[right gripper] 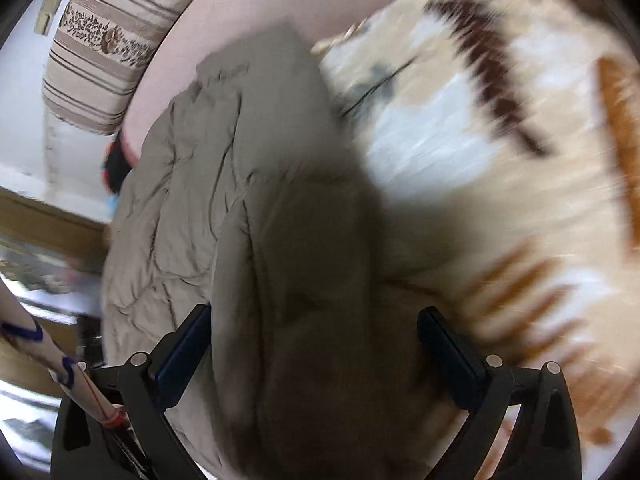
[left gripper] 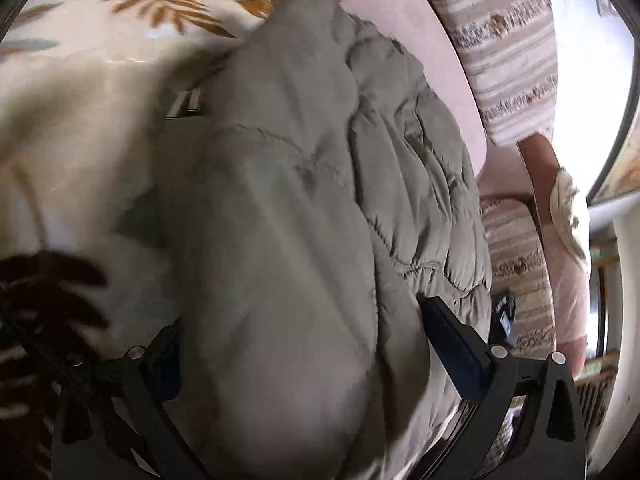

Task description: Fold large clothes

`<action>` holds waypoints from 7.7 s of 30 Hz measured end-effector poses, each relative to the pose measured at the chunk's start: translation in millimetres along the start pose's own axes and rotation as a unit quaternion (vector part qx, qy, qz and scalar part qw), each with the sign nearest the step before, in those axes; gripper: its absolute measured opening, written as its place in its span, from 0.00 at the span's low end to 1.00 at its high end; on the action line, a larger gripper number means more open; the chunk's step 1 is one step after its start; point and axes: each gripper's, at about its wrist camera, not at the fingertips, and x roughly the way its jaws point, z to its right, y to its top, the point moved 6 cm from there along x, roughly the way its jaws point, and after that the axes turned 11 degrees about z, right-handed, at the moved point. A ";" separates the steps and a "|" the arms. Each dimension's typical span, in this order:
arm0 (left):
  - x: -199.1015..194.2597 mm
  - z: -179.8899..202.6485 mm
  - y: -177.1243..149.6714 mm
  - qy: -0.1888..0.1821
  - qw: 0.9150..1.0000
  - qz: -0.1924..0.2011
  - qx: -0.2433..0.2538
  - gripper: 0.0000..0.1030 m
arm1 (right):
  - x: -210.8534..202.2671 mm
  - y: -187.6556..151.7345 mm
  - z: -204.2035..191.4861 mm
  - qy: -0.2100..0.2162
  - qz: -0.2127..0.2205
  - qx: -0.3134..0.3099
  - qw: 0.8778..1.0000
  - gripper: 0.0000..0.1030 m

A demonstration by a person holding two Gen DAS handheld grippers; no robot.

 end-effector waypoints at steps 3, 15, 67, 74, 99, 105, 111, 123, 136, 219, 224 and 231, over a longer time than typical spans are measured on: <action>4.1 5.4 0.3 0.023 1.000 -0.010 0.010 0.99 | 11.5 2.7 -8.8 0.013 0.009 -0.001 1.000 0.99; -35.9 35.1 -35.1 0.051 0.997 -0.017 0.049 0.67 | -33.1 -31.1 -15.4 0.076 0.012 0.022 0.997 0.54; -92.6 88.9 -13.0 0.320 0.899 0.228 0.195 0.98 | -38.3 -68.8 -171.5 -0.195 0.200 -0.269 0.922 0.96; -170.4 121.4 -92.7 0.351 0.853 0.313 0.228 0.98 | -65.9 -167.4 -145.5 -0.206 0.177 -0.238 0.932 0.96; -283.6 181.6 -214.2 0.351 0.809 0.413 0.228 0.98 | 36.2 -141.4 -192.0 -0.256 0.139 -0.264 0.920 1.00; -291.0 173.3 -205.4 0.361 0.804 0.419 0.219 0.99 | 10.1 -145.8 -234.2 -0.244 0.193 -0.304 0.900 0.97; -280.5 174.0 -202.4 0.352 0.805 0.421 0.226 0.99 | 61.7 -156.1 -235.4 -0.222 0.128 -0.290 0.922 0.99; -243.1 168.1 -210.3 0.332 0.850 0.346 0.219 0.99 | -47.7 -209.4 -211.7 -0.202 0.175 -0.306 0.914 0.97; -154.2 173.0 -278.7 0.327 0.894 0.202 0.231 0.99 | -146.8 -297.6 -111.6 -0.308 0.166 -0.247 0.904 0.97; -116.7 156.9 -306.7 0.343 0.891 0.149 0.257 0.99 | -131.9 -306.3 -113.7 -0.353 0.134 -0.285 0.881 0.97; -115.6 154.0 -307.0 0.343 0.892 0.147 0.256 0.99 | -131.2 -307.4 -113.2 -0.355 0.131 -0.286 0.880 0.97; -112.3 148.3 -308.6 0.340 0.897 0.133 0.248 0.99 | -129.9 -309.4 -113.4 -0.353 0.130 -0.287 0.881 0.97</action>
